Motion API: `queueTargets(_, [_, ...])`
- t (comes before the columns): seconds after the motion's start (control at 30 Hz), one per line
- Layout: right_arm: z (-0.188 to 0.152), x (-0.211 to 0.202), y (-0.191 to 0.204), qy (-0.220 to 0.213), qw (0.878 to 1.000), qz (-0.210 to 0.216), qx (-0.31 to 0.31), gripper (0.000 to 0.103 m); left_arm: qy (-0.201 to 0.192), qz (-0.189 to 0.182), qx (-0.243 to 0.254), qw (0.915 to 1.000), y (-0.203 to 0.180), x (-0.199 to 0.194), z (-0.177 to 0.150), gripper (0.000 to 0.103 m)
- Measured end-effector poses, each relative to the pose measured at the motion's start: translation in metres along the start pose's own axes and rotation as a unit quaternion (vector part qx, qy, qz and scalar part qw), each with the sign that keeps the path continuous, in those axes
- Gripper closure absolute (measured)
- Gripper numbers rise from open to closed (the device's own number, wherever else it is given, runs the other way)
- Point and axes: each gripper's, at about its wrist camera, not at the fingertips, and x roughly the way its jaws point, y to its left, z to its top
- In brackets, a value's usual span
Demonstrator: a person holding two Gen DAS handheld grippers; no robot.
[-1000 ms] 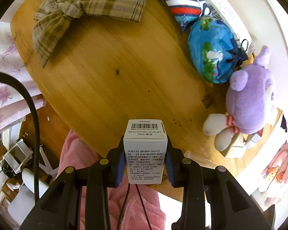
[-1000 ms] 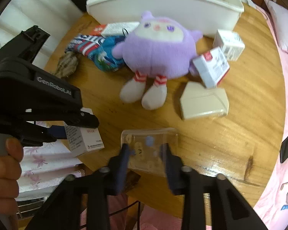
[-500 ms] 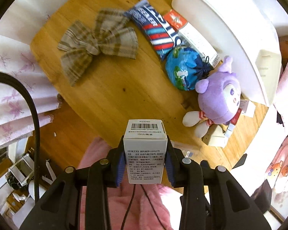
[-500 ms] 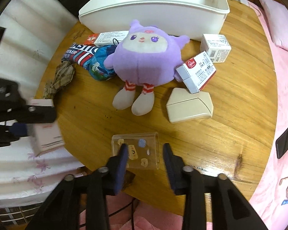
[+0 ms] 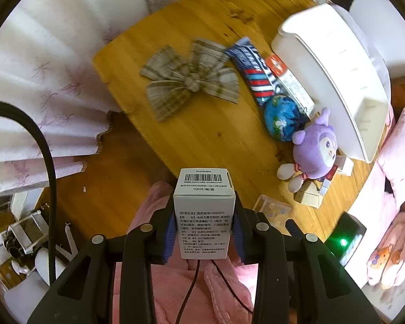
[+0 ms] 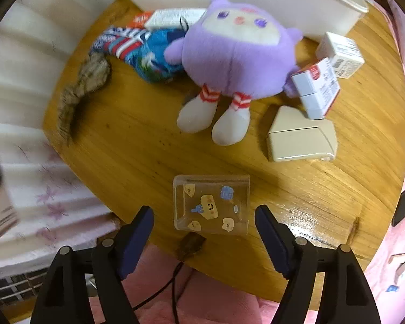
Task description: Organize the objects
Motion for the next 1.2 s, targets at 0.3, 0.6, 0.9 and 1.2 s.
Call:
queueTargets(0.3, [0.002, 0.020, 0.011, 0.031, 0.998, -0.046, -0.006, 0.024, -0.034, 0.010, -0.050, 0.9981, 0.025, -0.020, -0.011, 0.065])
queueTargets(0.6, [-0.001, 0.018, 0.015, 0.026, 0.998, -0.051, -0.030, 0.043, -0.066, 0.009, -0.063, 0.9958, 0.031, -0.035, -0.008, 0.065])
queueTargets(0.9, [-0.006, -0.020, 0.028, -0.051, 0.997, -0.022, -0.055, 0.075, -0.140, 0.010, -0.047, 0.9889, 0.022, -0.070, 0.001, 0.065])
queueTargets(1.2, [-0.009, -0.047, 0.011, -0.107, 0.994, 0.002, -0.038, 0.075, -0.208, 0.011, -0.020, 0.9780, 0.006, -0.104, 0.021, 0.065])
